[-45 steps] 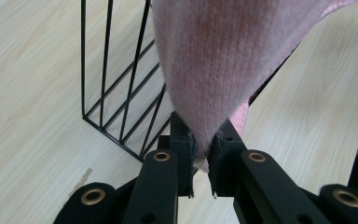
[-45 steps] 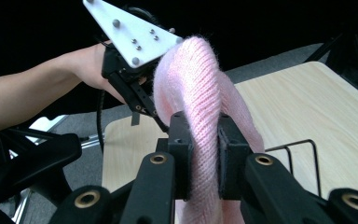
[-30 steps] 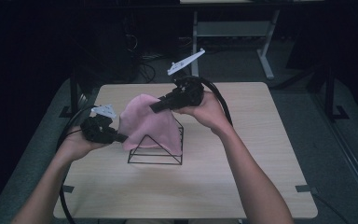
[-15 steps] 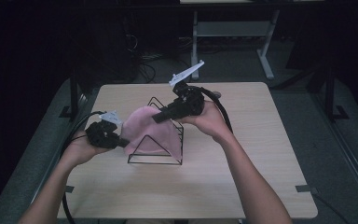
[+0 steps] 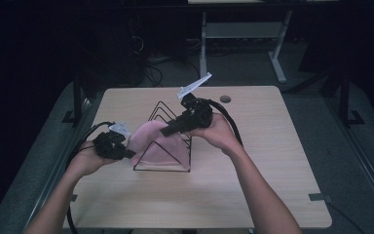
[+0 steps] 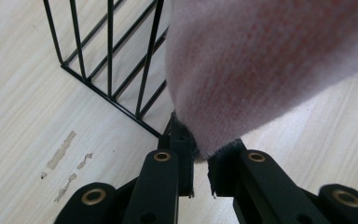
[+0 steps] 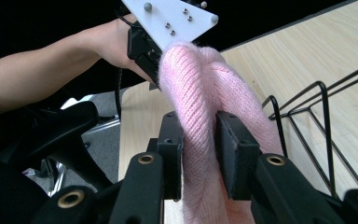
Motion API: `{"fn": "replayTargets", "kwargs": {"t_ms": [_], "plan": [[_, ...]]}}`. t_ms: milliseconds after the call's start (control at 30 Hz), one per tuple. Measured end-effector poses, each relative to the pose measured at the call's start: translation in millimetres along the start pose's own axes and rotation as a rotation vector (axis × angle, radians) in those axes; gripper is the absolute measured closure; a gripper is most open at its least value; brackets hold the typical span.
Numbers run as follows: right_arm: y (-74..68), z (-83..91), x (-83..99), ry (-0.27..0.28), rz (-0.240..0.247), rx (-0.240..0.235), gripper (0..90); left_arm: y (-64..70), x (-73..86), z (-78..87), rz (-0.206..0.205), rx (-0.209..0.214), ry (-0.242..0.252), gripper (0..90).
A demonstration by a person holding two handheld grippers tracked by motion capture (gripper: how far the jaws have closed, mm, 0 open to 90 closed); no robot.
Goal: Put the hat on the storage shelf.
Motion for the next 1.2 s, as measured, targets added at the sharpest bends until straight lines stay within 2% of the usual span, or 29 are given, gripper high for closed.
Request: {"fn": "replayTargets", "kwargs": {"t_ms": [400,567,833,1033,1100,1200], "plan": [[5.7,-9.3,13.9,-0.042,-0.014,0.008,67.7,2.0,8.1,-14.6,-0.001,0.014,-0.043,82.2],[7.0,-9.5,16.9,-0.032,-0.012,0.01,66.2,1.0,11.1,-19.1,-0.007,0.021,-0.068,82.2],[8.2,-10.1,24.9,-0.036,0.006,0.017,79.5,0.2,14.4,-24.4,-0.011,0.021,-0.089,82.5],[9.1,-14.6,28.4,-0.041,0.001,0.006,80.3,-0.7,22.0,-26.7,0.014,0.031,-0.077,82.5],[9.5,-16.5,28.6,-0.038,0.004,0.0,79.3,0.4,22.9,-27.3,0.019,0.034,-0.074,82.5],[8.9,-15.3,29.4,-0.03,-0.001,-0.006,67.5,1.3,22.9,-25.3,0.025,0.032,-0.076,81.6]]}}
Point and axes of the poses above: each handheld gripper's, and its own axes: z roughly backward along the jaws, x roughly out of its underside, y roughly to its right, the point moved 9 cm from there along -z, roughly forward along the jaws, and after that the axes turned 13 degrees about -z, right-handed, at the moved point
